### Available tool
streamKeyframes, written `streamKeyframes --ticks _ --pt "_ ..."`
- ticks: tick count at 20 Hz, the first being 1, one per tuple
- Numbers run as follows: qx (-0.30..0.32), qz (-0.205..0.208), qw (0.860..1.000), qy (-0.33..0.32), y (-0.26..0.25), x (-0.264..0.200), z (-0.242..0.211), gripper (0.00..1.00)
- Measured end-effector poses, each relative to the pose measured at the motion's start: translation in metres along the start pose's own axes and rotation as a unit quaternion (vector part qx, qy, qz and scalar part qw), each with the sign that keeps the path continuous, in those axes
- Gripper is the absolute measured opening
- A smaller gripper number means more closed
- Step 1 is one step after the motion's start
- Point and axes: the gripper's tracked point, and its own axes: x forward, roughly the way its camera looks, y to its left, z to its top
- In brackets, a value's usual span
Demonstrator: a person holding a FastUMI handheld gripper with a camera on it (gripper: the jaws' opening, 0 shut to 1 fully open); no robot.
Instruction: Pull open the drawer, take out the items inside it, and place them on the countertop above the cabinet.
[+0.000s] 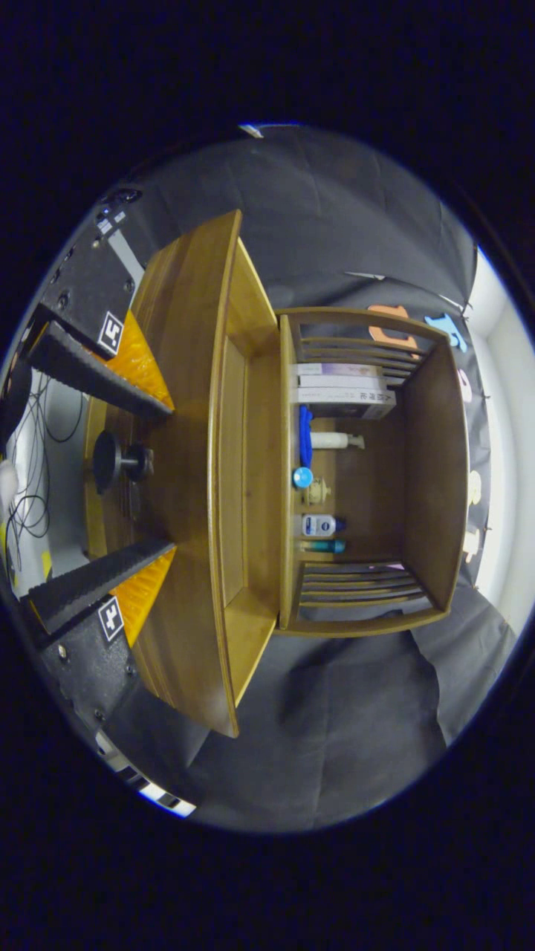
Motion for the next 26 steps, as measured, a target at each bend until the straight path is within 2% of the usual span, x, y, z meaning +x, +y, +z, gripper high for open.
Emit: streamKeyframes --ticks 12,26 --pt "0.009 0.016 1.0 -0.014 0.008 0.031 0.01 0.99" --pt "0.0 0.006 1.0 -0.011 0.015 0.119 0.042 0.99"
